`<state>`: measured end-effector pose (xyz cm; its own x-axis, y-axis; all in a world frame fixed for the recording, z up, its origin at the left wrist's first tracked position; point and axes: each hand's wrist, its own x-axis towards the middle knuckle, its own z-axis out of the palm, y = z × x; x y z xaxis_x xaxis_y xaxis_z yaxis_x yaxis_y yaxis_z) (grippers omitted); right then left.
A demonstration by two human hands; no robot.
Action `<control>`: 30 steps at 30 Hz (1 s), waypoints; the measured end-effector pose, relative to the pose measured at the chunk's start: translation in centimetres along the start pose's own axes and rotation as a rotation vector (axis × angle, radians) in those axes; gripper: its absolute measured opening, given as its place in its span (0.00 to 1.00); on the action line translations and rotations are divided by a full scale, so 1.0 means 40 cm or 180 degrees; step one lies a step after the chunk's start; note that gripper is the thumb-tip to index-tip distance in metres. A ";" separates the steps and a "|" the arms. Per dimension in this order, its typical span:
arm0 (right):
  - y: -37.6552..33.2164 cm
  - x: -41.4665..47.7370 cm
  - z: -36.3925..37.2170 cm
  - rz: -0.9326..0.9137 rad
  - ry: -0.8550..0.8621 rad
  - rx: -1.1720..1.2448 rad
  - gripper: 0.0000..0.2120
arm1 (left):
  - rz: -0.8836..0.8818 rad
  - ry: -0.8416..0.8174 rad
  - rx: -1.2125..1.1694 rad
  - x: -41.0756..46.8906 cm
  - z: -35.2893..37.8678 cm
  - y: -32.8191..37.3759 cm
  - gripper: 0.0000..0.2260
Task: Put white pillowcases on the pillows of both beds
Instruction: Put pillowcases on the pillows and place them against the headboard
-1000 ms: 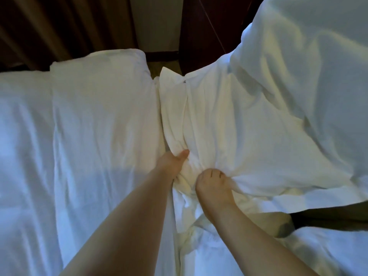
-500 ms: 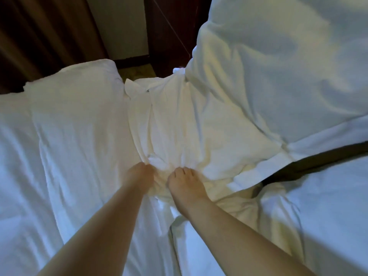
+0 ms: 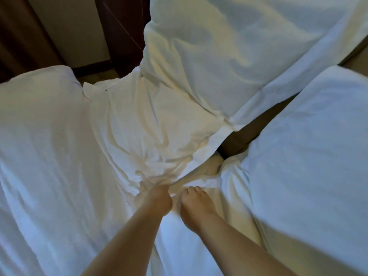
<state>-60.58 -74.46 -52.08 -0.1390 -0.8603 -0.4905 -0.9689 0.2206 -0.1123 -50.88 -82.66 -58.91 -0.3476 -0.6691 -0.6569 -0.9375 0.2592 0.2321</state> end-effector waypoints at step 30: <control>0.135 -0.372 -0.269 0.0216 0.1243 -0.0356 0.20 | 0.1045 0.0764 0.1052 -0.352 -0.212 0.354 0.13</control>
<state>-65.96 -65.42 -36.08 -0.2497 -0.9600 -0.1264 -0.9682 0.2500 0.0141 -59.37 -75.46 -40.29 -0.6523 -0.6465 -0.3956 -0.7374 0.6621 0.1340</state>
